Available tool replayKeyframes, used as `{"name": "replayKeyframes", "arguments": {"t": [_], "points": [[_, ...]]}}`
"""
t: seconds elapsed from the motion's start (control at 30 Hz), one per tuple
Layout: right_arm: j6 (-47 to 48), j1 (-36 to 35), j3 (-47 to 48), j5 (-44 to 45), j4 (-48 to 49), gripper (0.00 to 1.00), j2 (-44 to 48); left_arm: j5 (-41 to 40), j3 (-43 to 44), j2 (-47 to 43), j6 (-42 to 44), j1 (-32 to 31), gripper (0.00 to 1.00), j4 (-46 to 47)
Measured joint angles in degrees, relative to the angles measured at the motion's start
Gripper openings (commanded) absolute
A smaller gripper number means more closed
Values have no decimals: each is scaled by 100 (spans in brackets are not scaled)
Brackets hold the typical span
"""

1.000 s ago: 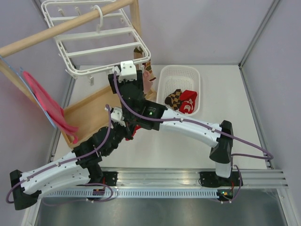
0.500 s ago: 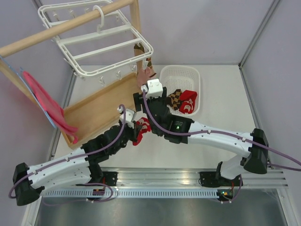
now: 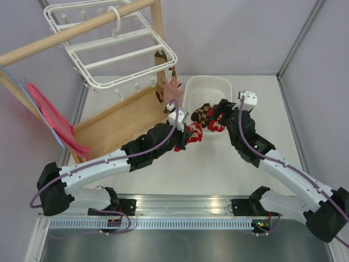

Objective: Remove the socks clipped to the hanger

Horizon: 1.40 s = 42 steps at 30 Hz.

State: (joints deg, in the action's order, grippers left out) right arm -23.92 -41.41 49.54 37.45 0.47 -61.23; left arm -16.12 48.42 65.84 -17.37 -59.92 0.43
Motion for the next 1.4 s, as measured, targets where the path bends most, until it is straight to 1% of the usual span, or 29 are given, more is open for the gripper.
{"name": "replayKeyframes", "arguments": {"t": [0.07, 0.17, 0.23, 0.37, 0.53, 0.63, 0.7, 0.73, 0.77, 0.93, 1.07, 1.17, 1.4], "points": [[-199, 557, -273, -380, -11, 82, 254, 153, 634, 562, 48, 31, 2, 74], [-411, 1119, -614, -824, -57, 83, 476, 479, 1502, 1403, 46, 199, 2, 238], [-487, 1252, -763, -1036, -131, 83, 612, 623, 1998, 1923, 28, 387, 2, 317], [-544, 1484, -901, -1349, -313, 83, 970, 667, 2747, 2723, 28, 688, 2, 275], [-551, 1707, -918, -1545, -402, 83, 1388, 546, 3547, 3554, 31, 691, 2, 310], [-549, 1735, -1003, -1628, -459, 83, 1596, 409, 3825, 3956, 31, 678, 3, 317], [-544, 1738, -1056, -1692, -529, 84, 1711, 286, 3888, 4155, 35, 675, 62, 315], [-542, 1738, -1080, -1714, -570, 84, 1766, 232, 3888, 4247, 7, 675, 84, 291], [-540, 1740, -1097, -1731, -603, 84, 1818, 157, 3888, 4308, -31, 675, 100, 269], [-518, 1755, -1161, -1801, -704, 84, 2011, -68, 3875, 4332, -125, 675, 100, 173], [-520, 1764, -1198, -1840, -741, 84, 2024, -127, 3550, 3989, -79, 612, 100, 184], [-520, 1764, -1246, -1862, -754, 84, 2020, -136, 3045, 3394, 11, 463, 100, 151], [-518, 1764, -1346, -1904, -780, 84, 2013, -306, 1497, 1552, 125, -140, 100, 223]]}}
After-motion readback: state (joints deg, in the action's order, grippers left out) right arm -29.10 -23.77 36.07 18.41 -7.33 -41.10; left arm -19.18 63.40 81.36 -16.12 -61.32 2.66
